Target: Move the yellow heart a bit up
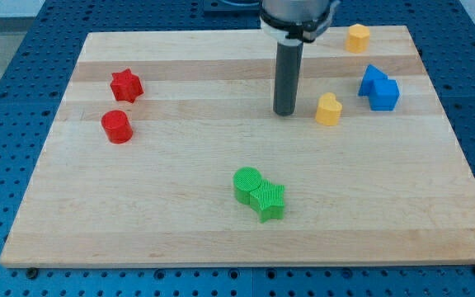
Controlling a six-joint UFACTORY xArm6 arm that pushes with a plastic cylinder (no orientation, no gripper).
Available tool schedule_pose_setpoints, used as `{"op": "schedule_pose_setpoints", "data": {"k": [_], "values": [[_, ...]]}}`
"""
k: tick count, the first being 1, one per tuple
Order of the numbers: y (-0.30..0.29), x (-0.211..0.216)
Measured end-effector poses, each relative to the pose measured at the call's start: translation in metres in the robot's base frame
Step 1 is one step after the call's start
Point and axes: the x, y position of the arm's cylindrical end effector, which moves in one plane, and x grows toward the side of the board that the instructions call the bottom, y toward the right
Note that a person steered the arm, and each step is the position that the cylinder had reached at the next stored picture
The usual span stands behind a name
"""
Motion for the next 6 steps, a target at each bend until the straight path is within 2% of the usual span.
{"op": "schedule_pose_setpoints", "data": {"k": [1,3,6], "values": [[0.007,0.028],[0.063,0.036],[0.077,-0.010]]}}
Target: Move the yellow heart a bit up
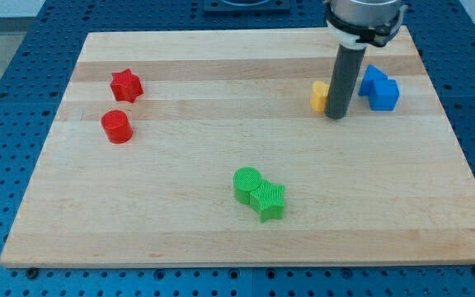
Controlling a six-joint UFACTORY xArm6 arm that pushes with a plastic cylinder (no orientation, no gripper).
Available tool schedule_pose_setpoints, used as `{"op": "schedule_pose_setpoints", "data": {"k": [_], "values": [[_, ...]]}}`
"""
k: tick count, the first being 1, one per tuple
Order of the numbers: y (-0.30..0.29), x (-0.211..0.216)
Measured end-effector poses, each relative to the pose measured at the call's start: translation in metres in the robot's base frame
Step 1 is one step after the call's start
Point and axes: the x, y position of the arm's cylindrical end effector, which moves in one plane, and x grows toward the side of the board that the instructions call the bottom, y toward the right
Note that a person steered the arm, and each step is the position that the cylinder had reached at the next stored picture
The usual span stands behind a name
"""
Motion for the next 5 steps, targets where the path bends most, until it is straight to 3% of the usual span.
{"op": "schedule_pose_setpoints", "data": {"k": [5], "values": [[-0.054,-0.012]]}}
